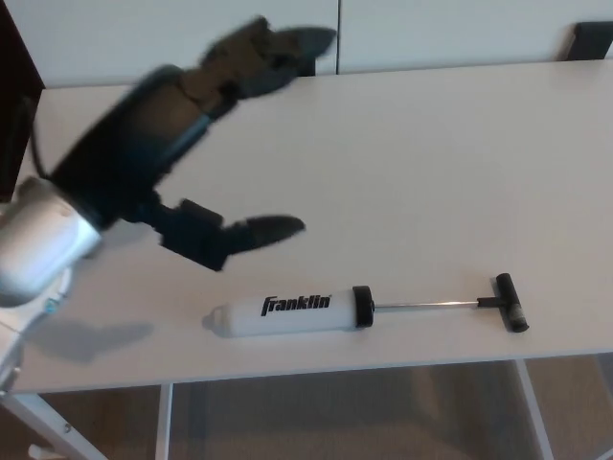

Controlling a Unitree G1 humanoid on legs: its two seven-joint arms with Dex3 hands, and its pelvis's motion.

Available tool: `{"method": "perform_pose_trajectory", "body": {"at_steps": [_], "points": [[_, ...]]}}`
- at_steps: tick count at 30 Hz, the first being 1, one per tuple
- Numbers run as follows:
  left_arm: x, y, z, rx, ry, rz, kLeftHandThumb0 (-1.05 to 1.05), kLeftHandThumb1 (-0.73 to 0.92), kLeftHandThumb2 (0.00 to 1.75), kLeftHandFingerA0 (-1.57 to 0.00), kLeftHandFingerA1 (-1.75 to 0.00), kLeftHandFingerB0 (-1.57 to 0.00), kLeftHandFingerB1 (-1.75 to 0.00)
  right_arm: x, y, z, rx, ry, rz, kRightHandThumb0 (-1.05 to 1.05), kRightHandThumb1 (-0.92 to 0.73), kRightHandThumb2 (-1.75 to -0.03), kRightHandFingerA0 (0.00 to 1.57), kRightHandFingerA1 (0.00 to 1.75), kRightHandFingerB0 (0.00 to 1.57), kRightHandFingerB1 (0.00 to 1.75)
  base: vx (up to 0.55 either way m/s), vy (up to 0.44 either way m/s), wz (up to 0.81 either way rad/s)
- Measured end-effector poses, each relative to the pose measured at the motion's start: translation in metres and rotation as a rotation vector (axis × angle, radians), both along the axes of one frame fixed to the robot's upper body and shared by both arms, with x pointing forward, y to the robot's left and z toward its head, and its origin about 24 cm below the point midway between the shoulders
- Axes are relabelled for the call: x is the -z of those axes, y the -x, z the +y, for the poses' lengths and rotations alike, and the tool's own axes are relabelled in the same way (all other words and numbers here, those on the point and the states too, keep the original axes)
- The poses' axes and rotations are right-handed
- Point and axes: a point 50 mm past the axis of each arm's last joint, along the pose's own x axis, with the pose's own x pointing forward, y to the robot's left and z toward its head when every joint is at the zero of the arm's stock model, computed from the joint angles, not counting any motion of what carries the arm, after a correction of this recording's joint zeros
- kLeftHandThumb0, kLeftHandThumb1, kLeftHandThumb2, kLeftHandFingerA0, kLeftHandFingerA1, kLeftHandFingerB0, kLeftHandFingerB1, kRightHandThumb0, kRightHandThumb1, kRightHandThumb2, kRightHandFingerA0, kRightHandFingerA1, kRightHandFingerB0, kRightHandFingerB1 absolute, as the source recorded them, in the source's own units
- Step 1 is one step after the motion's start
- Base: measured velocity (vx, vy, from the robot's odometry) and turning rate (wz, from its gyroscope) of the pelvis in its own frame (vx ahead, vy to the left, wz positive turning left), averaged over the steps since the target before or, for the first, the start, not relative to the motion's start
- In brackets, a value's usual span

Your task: The robot walks towards a desk on which an air pump is kept in the middle. It lifts it up and holds it with its left hand and uses its right hand to compress it by pushing its handle inwards.

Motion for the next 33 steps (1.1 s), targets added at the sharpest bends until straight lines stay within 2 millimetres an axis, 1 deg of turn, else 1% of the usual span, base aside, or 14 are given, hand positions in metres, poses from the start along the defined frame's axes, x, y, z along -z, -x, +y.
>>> {"method": "perform_pose_trajectory", "body": {"at_steps": [1,2,3,5,8,9,12,15,20,24,29,30,32,33], "points": [[0.004,0.000,-0.005,0.013,-0.018,0.010,-0.46,0.46,0.57,-0.14,-0.32,-0.08,-0.23,0.000,0.000,0.000,-0.001,-0.001,0.001,-0.38,-0.64,-0.60,0.83,0.56,0.71,0.48,0.00,0.000,0.00],[0.008,-0.001,-0.009,0.024,-0.035,0.019,-0.46,0.46,0.57,-0.14,-0.32,-0.08,-0.23,0.000,0.000,0.001,-0.002,-0.003,0.001,-0.38,-0.64,-0.60,0.83,0.56,0.71,0.48,0.00,0.000,0.00],[0.012,-0.001,-0.013,0.034,-0.048,0.030,-0.28,0.31,0.86,0.00,-0.49,0.00,-0.48,0.001,0.000,0.001,-0.004,-0.004,0.001,-0.38,-0.63,-0.60,0.84,0.56,0.72,0.48,0.00,0.000,0.00],[0.017,-0.001,-0.018,0.046,-0.066,0.043,-0.28,0.30,0.85,0.00,-0.49,0.00,-0.48,0.001,0.000,0.002,-0.005,-0.005,0.001,-0.38,-0.64,-0.60,0.85,0.58,0.72,0.48,0.00,0.000,0.00],[0.034,0.000,-0.031,0.080,-0.131,0.084,-0.29,0.29,0.85,0.00,-0.48,0.00,-0.48,0.001,-0.001,0.003,-0.008,-0.008,0.001,-0.38,-0.64,-0.60,0.84,0.59,0.72,0.48,0.00,0.000,0.00],[0.034,0.000,-0.031,0.080,-0.131,0.084,-0.29,0.29,0.85,0.00,-0.48,0.00,-0.48,0.001,-0.001,0.003,-0.008,-0.008,0.001,-0.38,-0.64,-0.60,0.84,0.59,0.72,0.48,0.00,0.000,0.00],[0.052,0.002,-0.045,0.117,-0.195,0.125,-0.30,0.30,0.86,0.00,-0.48,0.00,-0.48,0.001,-0.001,0.004,-0.011,-0.010,0.000,-0.37,-0.64,-0.60,0.84,0.60,0.70,0.49,0.00,0.000,0.00],[0.065,0.004,-0.053,0.138,-0.250,0.147,-0.31,0.31,0.87,0.00,-0.48,0.00,-0.48,0.001,-0.002,0.004,-0.012,-0.011,0.000,-0.38,-0.64,-0.60,0.84,0.59,0.71,0.49,0.00,0.000,0.00],[0.081,0.007,-0.062,0.162,-0.335,0.161,-0.30,0.36,0.90,0.00,-0.48,0.00,-0.48,0.001,-0.002,0.005,-0.013,-0.011,-0.001,-0.37,-0.64,-0.60,0.86,0.58,0.70,0.48,0.00,0.000,0.00],[0.090,0.007,-0.068,0.176,-0.402,0.156,-0.29,0.39,0.91,0.00,-0.48,0.00,-0.48,0.001,-0.003,0.005,-0.015,-0.012,-0.003,-0.37,-0.64,-0.60,0.86,0.59,0.72,0.49,0.00,0.000,0.00],[0.101,0.007,-0.072,0.184,-0.490,0.144,-0.30,0.38,0.91,0.00,-0.48,0.00,-0.48,0.001,-0.004,0.005,-0.016,-0.012,-0.006,-0.36,-0.64,-0.60,0.87,0.59,0.73,0.48,0.00,0.000,0.00],[0.104,0.007,-0.072,0.183,-0.509,0.142,-0.51,0.43,0.67,-0.17,-0.38,-0.08,-0.34,0.001,-0.004,0.005,-0.016,-0.011,-0.006,-0.36,-0.63,-0.60,0.87,0.59,0.74,0.48,0.00,0.000,0.00],[0.108,0.006,-0.073,0.182,-0.548,0.137,-0.51,0.43,0.67,-0.17,-0.38,-0.08,-0.34,0.000,-0.004,0.005,-0.017,-0.011,-0.008,-0.36,-0.63,-0.60,0.87,0.59,0.74,0.48,0.00,0.000,0.00],[0.110,0.006,-0.073,0.180,-0.562,0.137,-0.55,0.43,0.68,-0.19,-0.39,-0.09,-0.34,0.000,-0.004,0.005,-0.018,-0.010,-0.009,-0.35,-0.64,-0.60,0.87,0.61,0.73,0.49,0.00,0.000,0.00]]}}
